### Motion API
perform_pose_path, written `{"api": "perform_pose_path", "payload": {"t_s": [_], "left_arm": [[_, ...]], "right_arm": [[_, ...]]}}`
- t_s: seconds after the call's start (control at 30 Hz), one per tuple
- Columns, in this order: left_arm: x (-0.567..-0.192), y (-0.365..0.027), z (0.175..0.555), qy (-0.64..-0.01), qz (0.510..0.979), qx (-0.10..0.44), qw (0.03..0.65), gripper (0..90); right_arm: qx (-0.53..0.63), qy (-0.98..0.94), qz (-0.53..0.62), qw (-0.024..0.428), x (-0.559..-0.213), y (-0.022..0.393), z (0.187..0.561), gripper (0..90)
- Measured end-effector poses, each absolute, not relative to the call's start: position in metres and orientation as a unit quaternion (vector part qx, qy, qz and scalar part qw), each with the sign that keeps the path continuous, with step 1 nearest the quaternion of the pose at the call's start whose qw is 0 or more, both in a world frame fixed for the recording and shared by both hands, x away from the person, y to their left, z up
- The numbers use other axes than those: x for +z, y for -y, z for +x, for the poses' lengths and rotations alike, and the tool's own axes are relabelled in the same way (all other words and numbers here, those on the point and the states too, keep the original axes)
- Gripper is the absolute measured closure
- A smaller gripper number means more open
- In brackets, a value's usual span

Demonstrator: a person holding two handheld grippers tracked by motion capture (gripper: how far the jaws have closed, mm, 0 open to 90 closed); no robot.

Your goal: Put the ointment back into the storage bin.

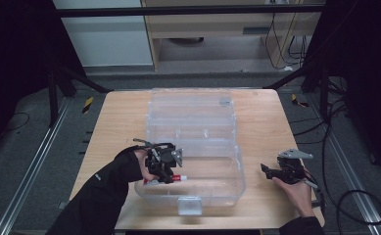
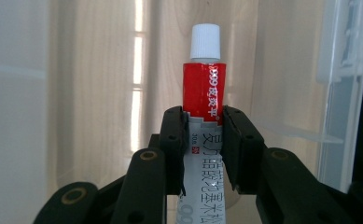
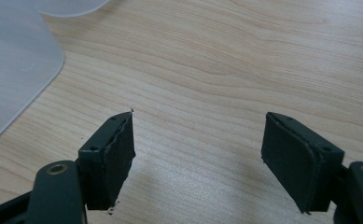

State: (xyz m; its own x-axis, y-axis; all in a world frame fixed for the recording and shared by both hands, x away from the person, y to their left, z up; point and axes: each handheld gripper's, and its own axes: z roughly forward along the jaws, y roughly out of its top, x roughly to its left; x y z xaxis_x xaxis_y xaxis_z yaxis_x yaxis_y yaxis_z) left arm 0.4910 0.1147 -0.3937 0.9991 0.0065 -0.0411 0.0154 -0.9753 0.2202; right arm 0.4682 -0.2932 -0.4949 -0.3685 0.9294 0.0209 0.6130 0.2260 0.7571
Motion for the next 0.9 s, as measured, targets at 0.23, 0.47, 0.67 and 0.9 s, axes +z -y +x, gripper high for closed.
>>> {"api": "perform_pose_path", "payload": {"t_s": [0.23,0.47,0.67,0.9], "left_arm": [[-0.408,-0.117,0.490,-0.011,0.994,-0.033,0.103,70.6],[-0.418,-0.116,0.489,-0.014,0.994,-0.036,0.103,70.5],[-0.422,-0.116,0.486,-0.025,0.995,-0.035,0.095,70.4],[-0.430,-0.114,0.486,-0.019,0.995,-0.043,0.088,70.1]], "right_arm": [[0.346,-0.752,0.512,0.228,-0.496,0.293,0.469,25.7],[0.345,-0.754,0.511,0.226,-0.497,0.292,0.469,25.6],[0.345,-0.754,0.511,0.225,-0.497,0.292,0.469,25.4],[0.343,-0.756,0.510,0.224,-0.497,0.291,0.469,25.1]]}}
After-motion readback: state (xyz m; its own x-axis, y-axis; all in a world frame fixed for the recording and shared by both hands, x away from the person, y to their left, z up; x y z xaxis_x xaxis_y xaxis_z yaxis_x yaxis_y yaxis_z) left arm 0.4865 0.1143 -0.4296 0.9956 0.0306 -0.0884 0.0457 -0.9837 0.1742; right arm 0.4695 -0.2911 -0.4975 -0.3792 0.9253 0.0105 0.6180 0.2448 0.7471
